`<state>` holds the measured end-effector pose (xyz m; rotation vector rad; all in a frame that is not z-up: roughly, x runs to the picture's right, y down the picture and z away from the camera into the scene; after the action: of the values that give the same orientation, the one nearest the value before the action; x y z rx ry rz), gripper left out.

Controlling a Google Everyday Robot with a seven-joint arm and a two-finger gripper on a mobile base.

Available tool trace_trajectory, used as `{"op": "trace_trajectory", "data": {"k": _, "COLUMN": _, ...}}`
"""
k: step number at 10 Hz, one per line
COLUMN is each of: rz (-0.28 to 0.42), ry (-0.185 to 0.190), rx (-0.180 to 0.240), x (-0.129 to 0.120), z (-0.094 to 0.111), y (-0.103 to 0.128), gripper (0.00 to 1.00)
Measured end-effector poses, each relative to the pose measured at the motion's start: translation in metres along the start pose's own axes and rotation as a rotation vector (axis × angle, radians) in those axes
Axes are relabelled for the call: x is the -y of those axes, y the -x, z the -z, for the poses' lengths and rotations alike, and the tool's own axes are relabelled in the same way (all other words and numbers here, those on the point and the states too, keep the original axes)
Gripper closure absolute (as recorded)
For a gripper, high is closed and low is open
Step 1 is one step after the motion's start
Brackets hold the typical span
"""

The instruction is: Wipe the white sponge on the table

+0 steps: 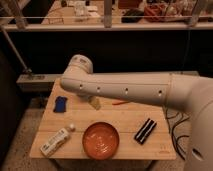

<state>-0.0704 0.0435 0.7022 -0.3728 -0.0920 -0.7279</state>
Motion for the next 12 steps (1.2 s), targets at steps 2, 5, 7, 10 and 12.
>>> {"op": "trace_trajectory", "data": {"k": 2, "rz": 0.031, "ry": -0.008, "rx": 0.000, "x": 0.006, "z": -0.003, "y": 0.004, "gripper": 0.20}}
{"op": "trace_trajectory", "data": {"k": 5, "rz": 0.072, "ry": -0.021, "rx": 0.003, "x": 0.014, "z": -0.004, "y": 0.008, "gripper": 0.20}}
{"op": "trace_trajectory", "data": {"k": 7, "rz": 0.107, "ry": -0.027, "rx": 0.005, "x": 0.019, "z": -0.005, "y": 0.011, "gripper": 0.20}}
{"op": "trace_trajectory", "data": {"k": 10, "rz": 0.154, "ry": -0.040, "rx": 0.009, "x": 0.027, "z": -0.006, "y": 0.015, "gripper": 0.20}}
{"op": "trace_trajectory", "data": {"k": 12, "rz": 0.176, "ry": -0.046, "rx": 0.011, "x": 0.031, "z": -0.008, "y": 0.017, "gripper": 0.20}}
